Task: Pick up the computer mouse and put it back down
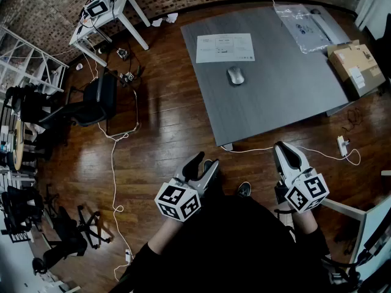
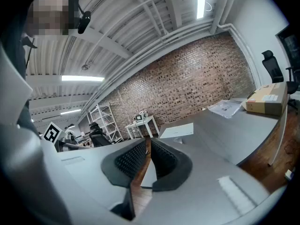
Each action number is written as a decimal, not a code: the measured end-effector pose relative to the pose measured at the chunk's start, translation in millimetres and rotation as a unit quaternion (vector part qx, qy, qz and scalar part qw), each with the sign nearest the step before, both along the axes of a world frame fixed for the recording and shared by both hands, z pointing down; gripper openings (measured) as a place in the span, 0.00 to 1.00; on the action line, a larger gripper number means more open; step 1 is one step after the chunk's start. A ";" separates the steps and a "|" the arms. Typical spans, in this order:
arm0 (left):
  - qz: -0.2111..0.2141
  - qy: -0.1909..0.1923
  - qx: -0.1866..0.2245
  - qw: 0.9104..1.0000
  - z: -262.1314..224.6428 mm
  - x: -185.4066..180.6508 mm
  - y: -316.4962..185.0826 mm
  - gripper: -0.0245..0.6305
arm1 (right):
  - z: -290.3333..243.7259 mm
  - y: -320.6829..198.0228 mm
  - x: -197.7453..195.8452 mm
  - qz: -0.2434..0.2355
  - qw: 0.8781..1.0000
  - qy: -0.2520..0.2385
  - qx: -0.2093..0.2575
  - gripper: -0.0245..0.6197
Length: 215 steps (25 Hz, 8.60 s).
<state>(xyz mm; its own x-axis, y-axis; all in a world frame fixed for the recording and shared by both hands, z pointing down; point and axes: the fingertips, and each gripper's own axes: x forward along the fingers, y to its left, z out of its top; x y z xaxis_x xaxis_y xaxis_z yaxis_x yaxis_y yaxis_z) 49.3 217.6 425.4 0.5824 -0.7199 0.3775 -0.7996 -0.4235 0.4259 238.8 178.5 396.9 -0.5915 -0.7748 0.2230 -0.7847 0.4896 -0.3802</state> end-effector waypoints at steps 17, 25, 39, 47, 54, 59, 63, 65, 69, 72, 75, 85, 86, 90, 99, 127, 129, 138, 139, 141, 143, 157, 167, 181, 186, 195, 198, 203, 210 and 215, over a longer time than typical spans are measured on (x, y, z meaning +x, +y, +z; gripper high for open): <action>0.056 0.083 0.011 0.995 16.0 -106.5 -214.3 0.35 | 15.2 -230.9 -93.2 0.074 0.991 0.095 -0.062 0.18; 0.050 0.084 -0.032 0.995 46.4 -130.6 -263.0 0.35 | 106.8 -314.1 -108.6 0.046 0.967 0.207 -0.139 0.35; -0.001 0.073 -0.045 0.996 48.7 -125.7 -276.3 0.35 | 265.1 -362.5 -110.6 -0.025 0.891 0.338 -0.302 0.51; -0.012 0.081 -0.049 0.995 54.1 -129.5 -274.5 0.35 | 277.2 -372.0 -111.8 -0.023 0.875 0.337 -0.348 0.51; -0.025 0.087 -0.053 0.995 57.3 -140.6 -271.1 0.35 | 282.3 -377.2 -116.1 -0.026 0.849 0.364 -0.382 0.47; -0.032 0.082 -0.056 0.995 58.7 -152.2 -269.0 0.35 | 271.6 -369.4 -118.9 -0.038 0.866 0.347 -0.357 0.45; -0.031 0.077 -0.051 0.995 54.4 -155.1 -272.5 0.35 | 241.5 -359.7 -123.1 -0.026 0.907 0.246 -0.340 0.44; -0.023 0.073 -0.047 0.996 50.9 -152.4 -275.5 0.35 | 214.4 -354.5 -126.9 -0.015 0.929 0.175 -0.326 0.44; -0.001 0.066 -0.038 0.997 43.5 -140.0 -281.1 0.35 | 151.4 -340.1 -126.4 0.001 0.957 0.081 -0.277 0.44; 0.010 0.062 -0.030 0.998 36.5 -127.4 -284.3 0.35 | 107.3 -328.0 -118.3 0.008 0.971 0.051 -0.233 0.44; 0.021 0.058 -0.018 0.998 27.0 -114.6 -288.0 0.35 | 60.2 -316.8 -111.8 0.009 0.983 0.001 -0.181 0.44; 0.047 0.049 -0.010 0.998 18.3 -85.5 -277.4 0.35 | -78.1 -281.4 -111.0 -0.047 0.978 -0.200 -0.017 0.44; 0.046 0.049 -0.011 0.998 18.6 -85.8 -275.2 0.35 | -78.0 -278.0 -112.7 -0.048 0.977 -0.206 -0.018 0.44; 0.031 0.051 -0.007 0.998 22.1 -97.5 -272.5 0.35 | -58.4 -268.9 -124.2 -0.050 0.978 -0.199 -0.031 0.44; 0.024 0.045 -0.013 0.999 23.2 -96.7 -270.4 0.35 | -54.8 -269.6 -135.1 -0.067 0.978 -0.194 -0.038 0.44; 0.036 0.044 -0.025 0.998 29.8 -85.0 -274.3 0.35 | -84.5 -274.5 -108.9 -0.087 0.939 -0.333 -0.003 0.44; 0.033 0.046 -0.026 0.998 30.0 -87.0 -273.6 0.35 | -88.6 -274.2 -111.7 -0.094 0.933 -0.347 -0.004 0.44; 0.030 0.046 -0.025 0.998 29.9 -90.3 -273.6 0.35 | -91.1 -273.7 -116.8 -0.103 0.932 -0.346 -0.001 0.44; 0.030 0.046 -0.025 0.998 29.9 -90.2 -273.5 0.35 | -90.8 -273.6 -116.5 -0.103 0.932 -0.346 -0.001 0.44; 0.030 0.046 -0.025 0.998 29.8 -90.4 -273.7 0.35 | -89.8 -274.0 -116.5 -0.103 0.932 -0.346 -0.002 0.44; 0.030 0.047 -0.025 0.998 29.8 -90.7 -273.8 0.35 | -87.1 -274.8 -116.1 -0.102 0.933 -0.345 -0.005 0.44; 0.010 0.059 -0.037 0.998 37.9 -109.4 -270.5 0.35 | 1.8 -316.1 -118.6 -0.045 0.963 -0.237 -0.120 0.44; -0.015 0.069 -0.057 0.996 54.6 -142.6 -261.2 0.35 | 153.7 -350.1 -111.1 0.013 0.964 -0.017 -0.265 0.44; -0.042 0.077 -0.060 0.994 59.1 -189.8 -251.0 0.35 | 267.8 -360.2 -107.1 -0.011 0.876 0.298 -0.379 0.44; -0.040 0.078 -0.056 0.995 57.3 -194.8 -249.3 0.35 | 281.4 -359.9 -107.2 -0.016 0.861 0.333 -0.385 0.44; -0.032 0.091 -0.056 0.994 62.3 -203.1 -234.1 0.35 | 257.7 -345.9 -95.0 0.025 0.891 0.263 -0.369 0.52; -0.010 0.096 -0.062 0.993 69.9 -196.3 -230.7 0.35 | 229.6 -327.9 -91.0 0.046 0.914 0.181 -0.361 0.44; 0.024 0.101 -0.060 0.993 69.7 -170.2 -230.5 0.35 | 146.5 -293.1 -98.9 0.043 0.952 -0.036 -0.302 0.04; 0.039 0.072 -0.028 0.996 38.8 -126.3 -193.0 0.35 | 18.1 -213.5 -78.3 0.045 0.975 -0.171 -0.134 0.04; 0.051 0.058 -0.011 0.997 20.5 -55.3 -135.0 0.35 | -44.0 -132.3 -57.5 -0.001 0.985 -0.167 -0.038 0.04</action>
<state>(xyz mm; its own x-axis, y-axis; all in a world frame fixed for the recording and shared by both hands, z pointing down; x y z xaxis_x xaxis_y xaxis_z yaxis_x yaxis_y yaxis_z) -6.0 82.6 445.9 0.6930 -0.6468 0.3185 -0.6977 -0.4904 0.5223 181.3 46.1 352.9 -0.6430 -0.7624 0.0730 -0.6093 0.4515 -0.6519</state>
